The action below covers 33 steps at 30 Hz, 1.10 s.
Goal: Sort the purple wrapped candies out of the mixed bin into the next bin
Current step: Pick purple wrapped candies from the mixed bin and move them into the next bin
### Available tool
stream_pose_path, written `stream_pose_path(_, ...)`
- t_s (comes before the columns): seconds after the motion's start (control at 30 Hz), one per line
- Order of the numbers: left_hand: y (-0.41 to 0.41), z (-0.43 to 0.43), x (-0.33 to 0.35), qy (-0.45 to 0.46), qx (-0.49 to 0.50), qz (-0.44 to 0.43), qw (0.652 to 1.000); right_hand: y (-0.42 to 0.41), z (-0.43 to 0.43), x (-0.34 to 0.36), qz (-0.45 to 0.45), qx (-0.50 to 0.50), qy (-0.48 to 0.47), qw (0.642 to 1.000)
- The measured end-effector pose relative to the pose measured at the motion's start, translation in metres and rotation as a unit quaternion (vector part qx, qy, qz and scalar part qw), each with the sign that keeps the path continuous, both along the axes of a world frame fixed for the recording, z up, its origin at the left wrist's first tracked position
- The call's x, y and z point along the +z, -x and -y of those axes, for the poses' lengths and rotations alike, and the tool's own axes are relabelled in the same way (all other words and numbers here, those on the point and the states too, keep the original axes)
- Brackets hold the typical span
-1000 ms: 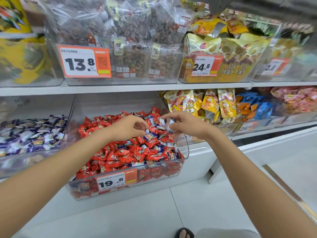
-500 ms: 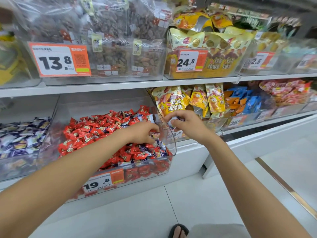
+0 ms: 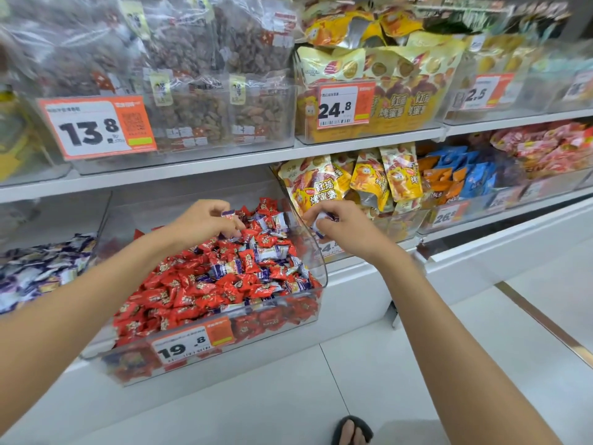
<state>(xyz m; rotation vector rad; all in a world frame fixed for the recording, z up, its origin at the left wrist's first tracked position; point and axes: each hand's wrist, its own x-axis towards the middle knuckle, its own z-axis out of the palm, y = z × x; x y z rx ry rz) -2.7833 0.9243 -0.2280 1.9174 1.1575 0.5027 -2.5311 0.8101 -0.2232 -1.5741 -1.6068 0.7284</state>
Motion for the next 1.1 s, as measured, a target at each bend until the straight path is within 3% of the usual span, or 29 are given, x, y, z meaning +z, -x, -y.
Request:
stream_pose_path(0.3, -0.048, 0.000, -0.036, -0.034, -0.078, -0.127, 0.988, 0.001, -0.003, -0.007, 0.009, 0.005, -0.012, 1.000)
stream_pose_path(0.43, -0.063, -0.014, -0.059, -0.170, -0.154, -0.302, 0.925, 0.000, -0.004, -0.012, -0.002, 0.003, -0.011, 1.000)
stream_pose_path(0.5, -0.068, -0.021, -0.063, -0.200, -0.159, -0.330, 0.909, 0.000, -0.003, -0.013, -0.009, 0.000, -0.010, 1.000)
stream_pose_path(0.63, -0.068, -0.021, -0.056, -0.193, -0.142, -0.300, 0.923, 0.001, 0.000, -0.015, -0.016, -0.004, 0.003, 1.000)
stream_pose_path(0.77, -0.057, -0.013, -0.046, -0.108, -0.076, -0.115, 0.985, 0.000, -0.002, -0.015, -0.022, 0.001, 0.004, 1.000)
stream_pose_path(0.87, -0.047, -0.004, -0.030, -0.047, -0.058, -0.038, 0.997, 0.001, -0.002, -0.015, -0.021, 0.001, 0.001, 1.000)
stream_pose_path(0.97, -0.046, 0.004, -0.018, -0.092, -0.070, -0.084, 0.990, -0.002, -0.002, -0.015, -0.029, 0.003, -0.007, 1.000)
stream_pose_path(1.1, -0.062, -0.003, -0.031, -0.087, -0.117, -0.116, 0.983, -0.003, -0.002, -0.015, -0.029, 0.004, -0.011, 1.000)
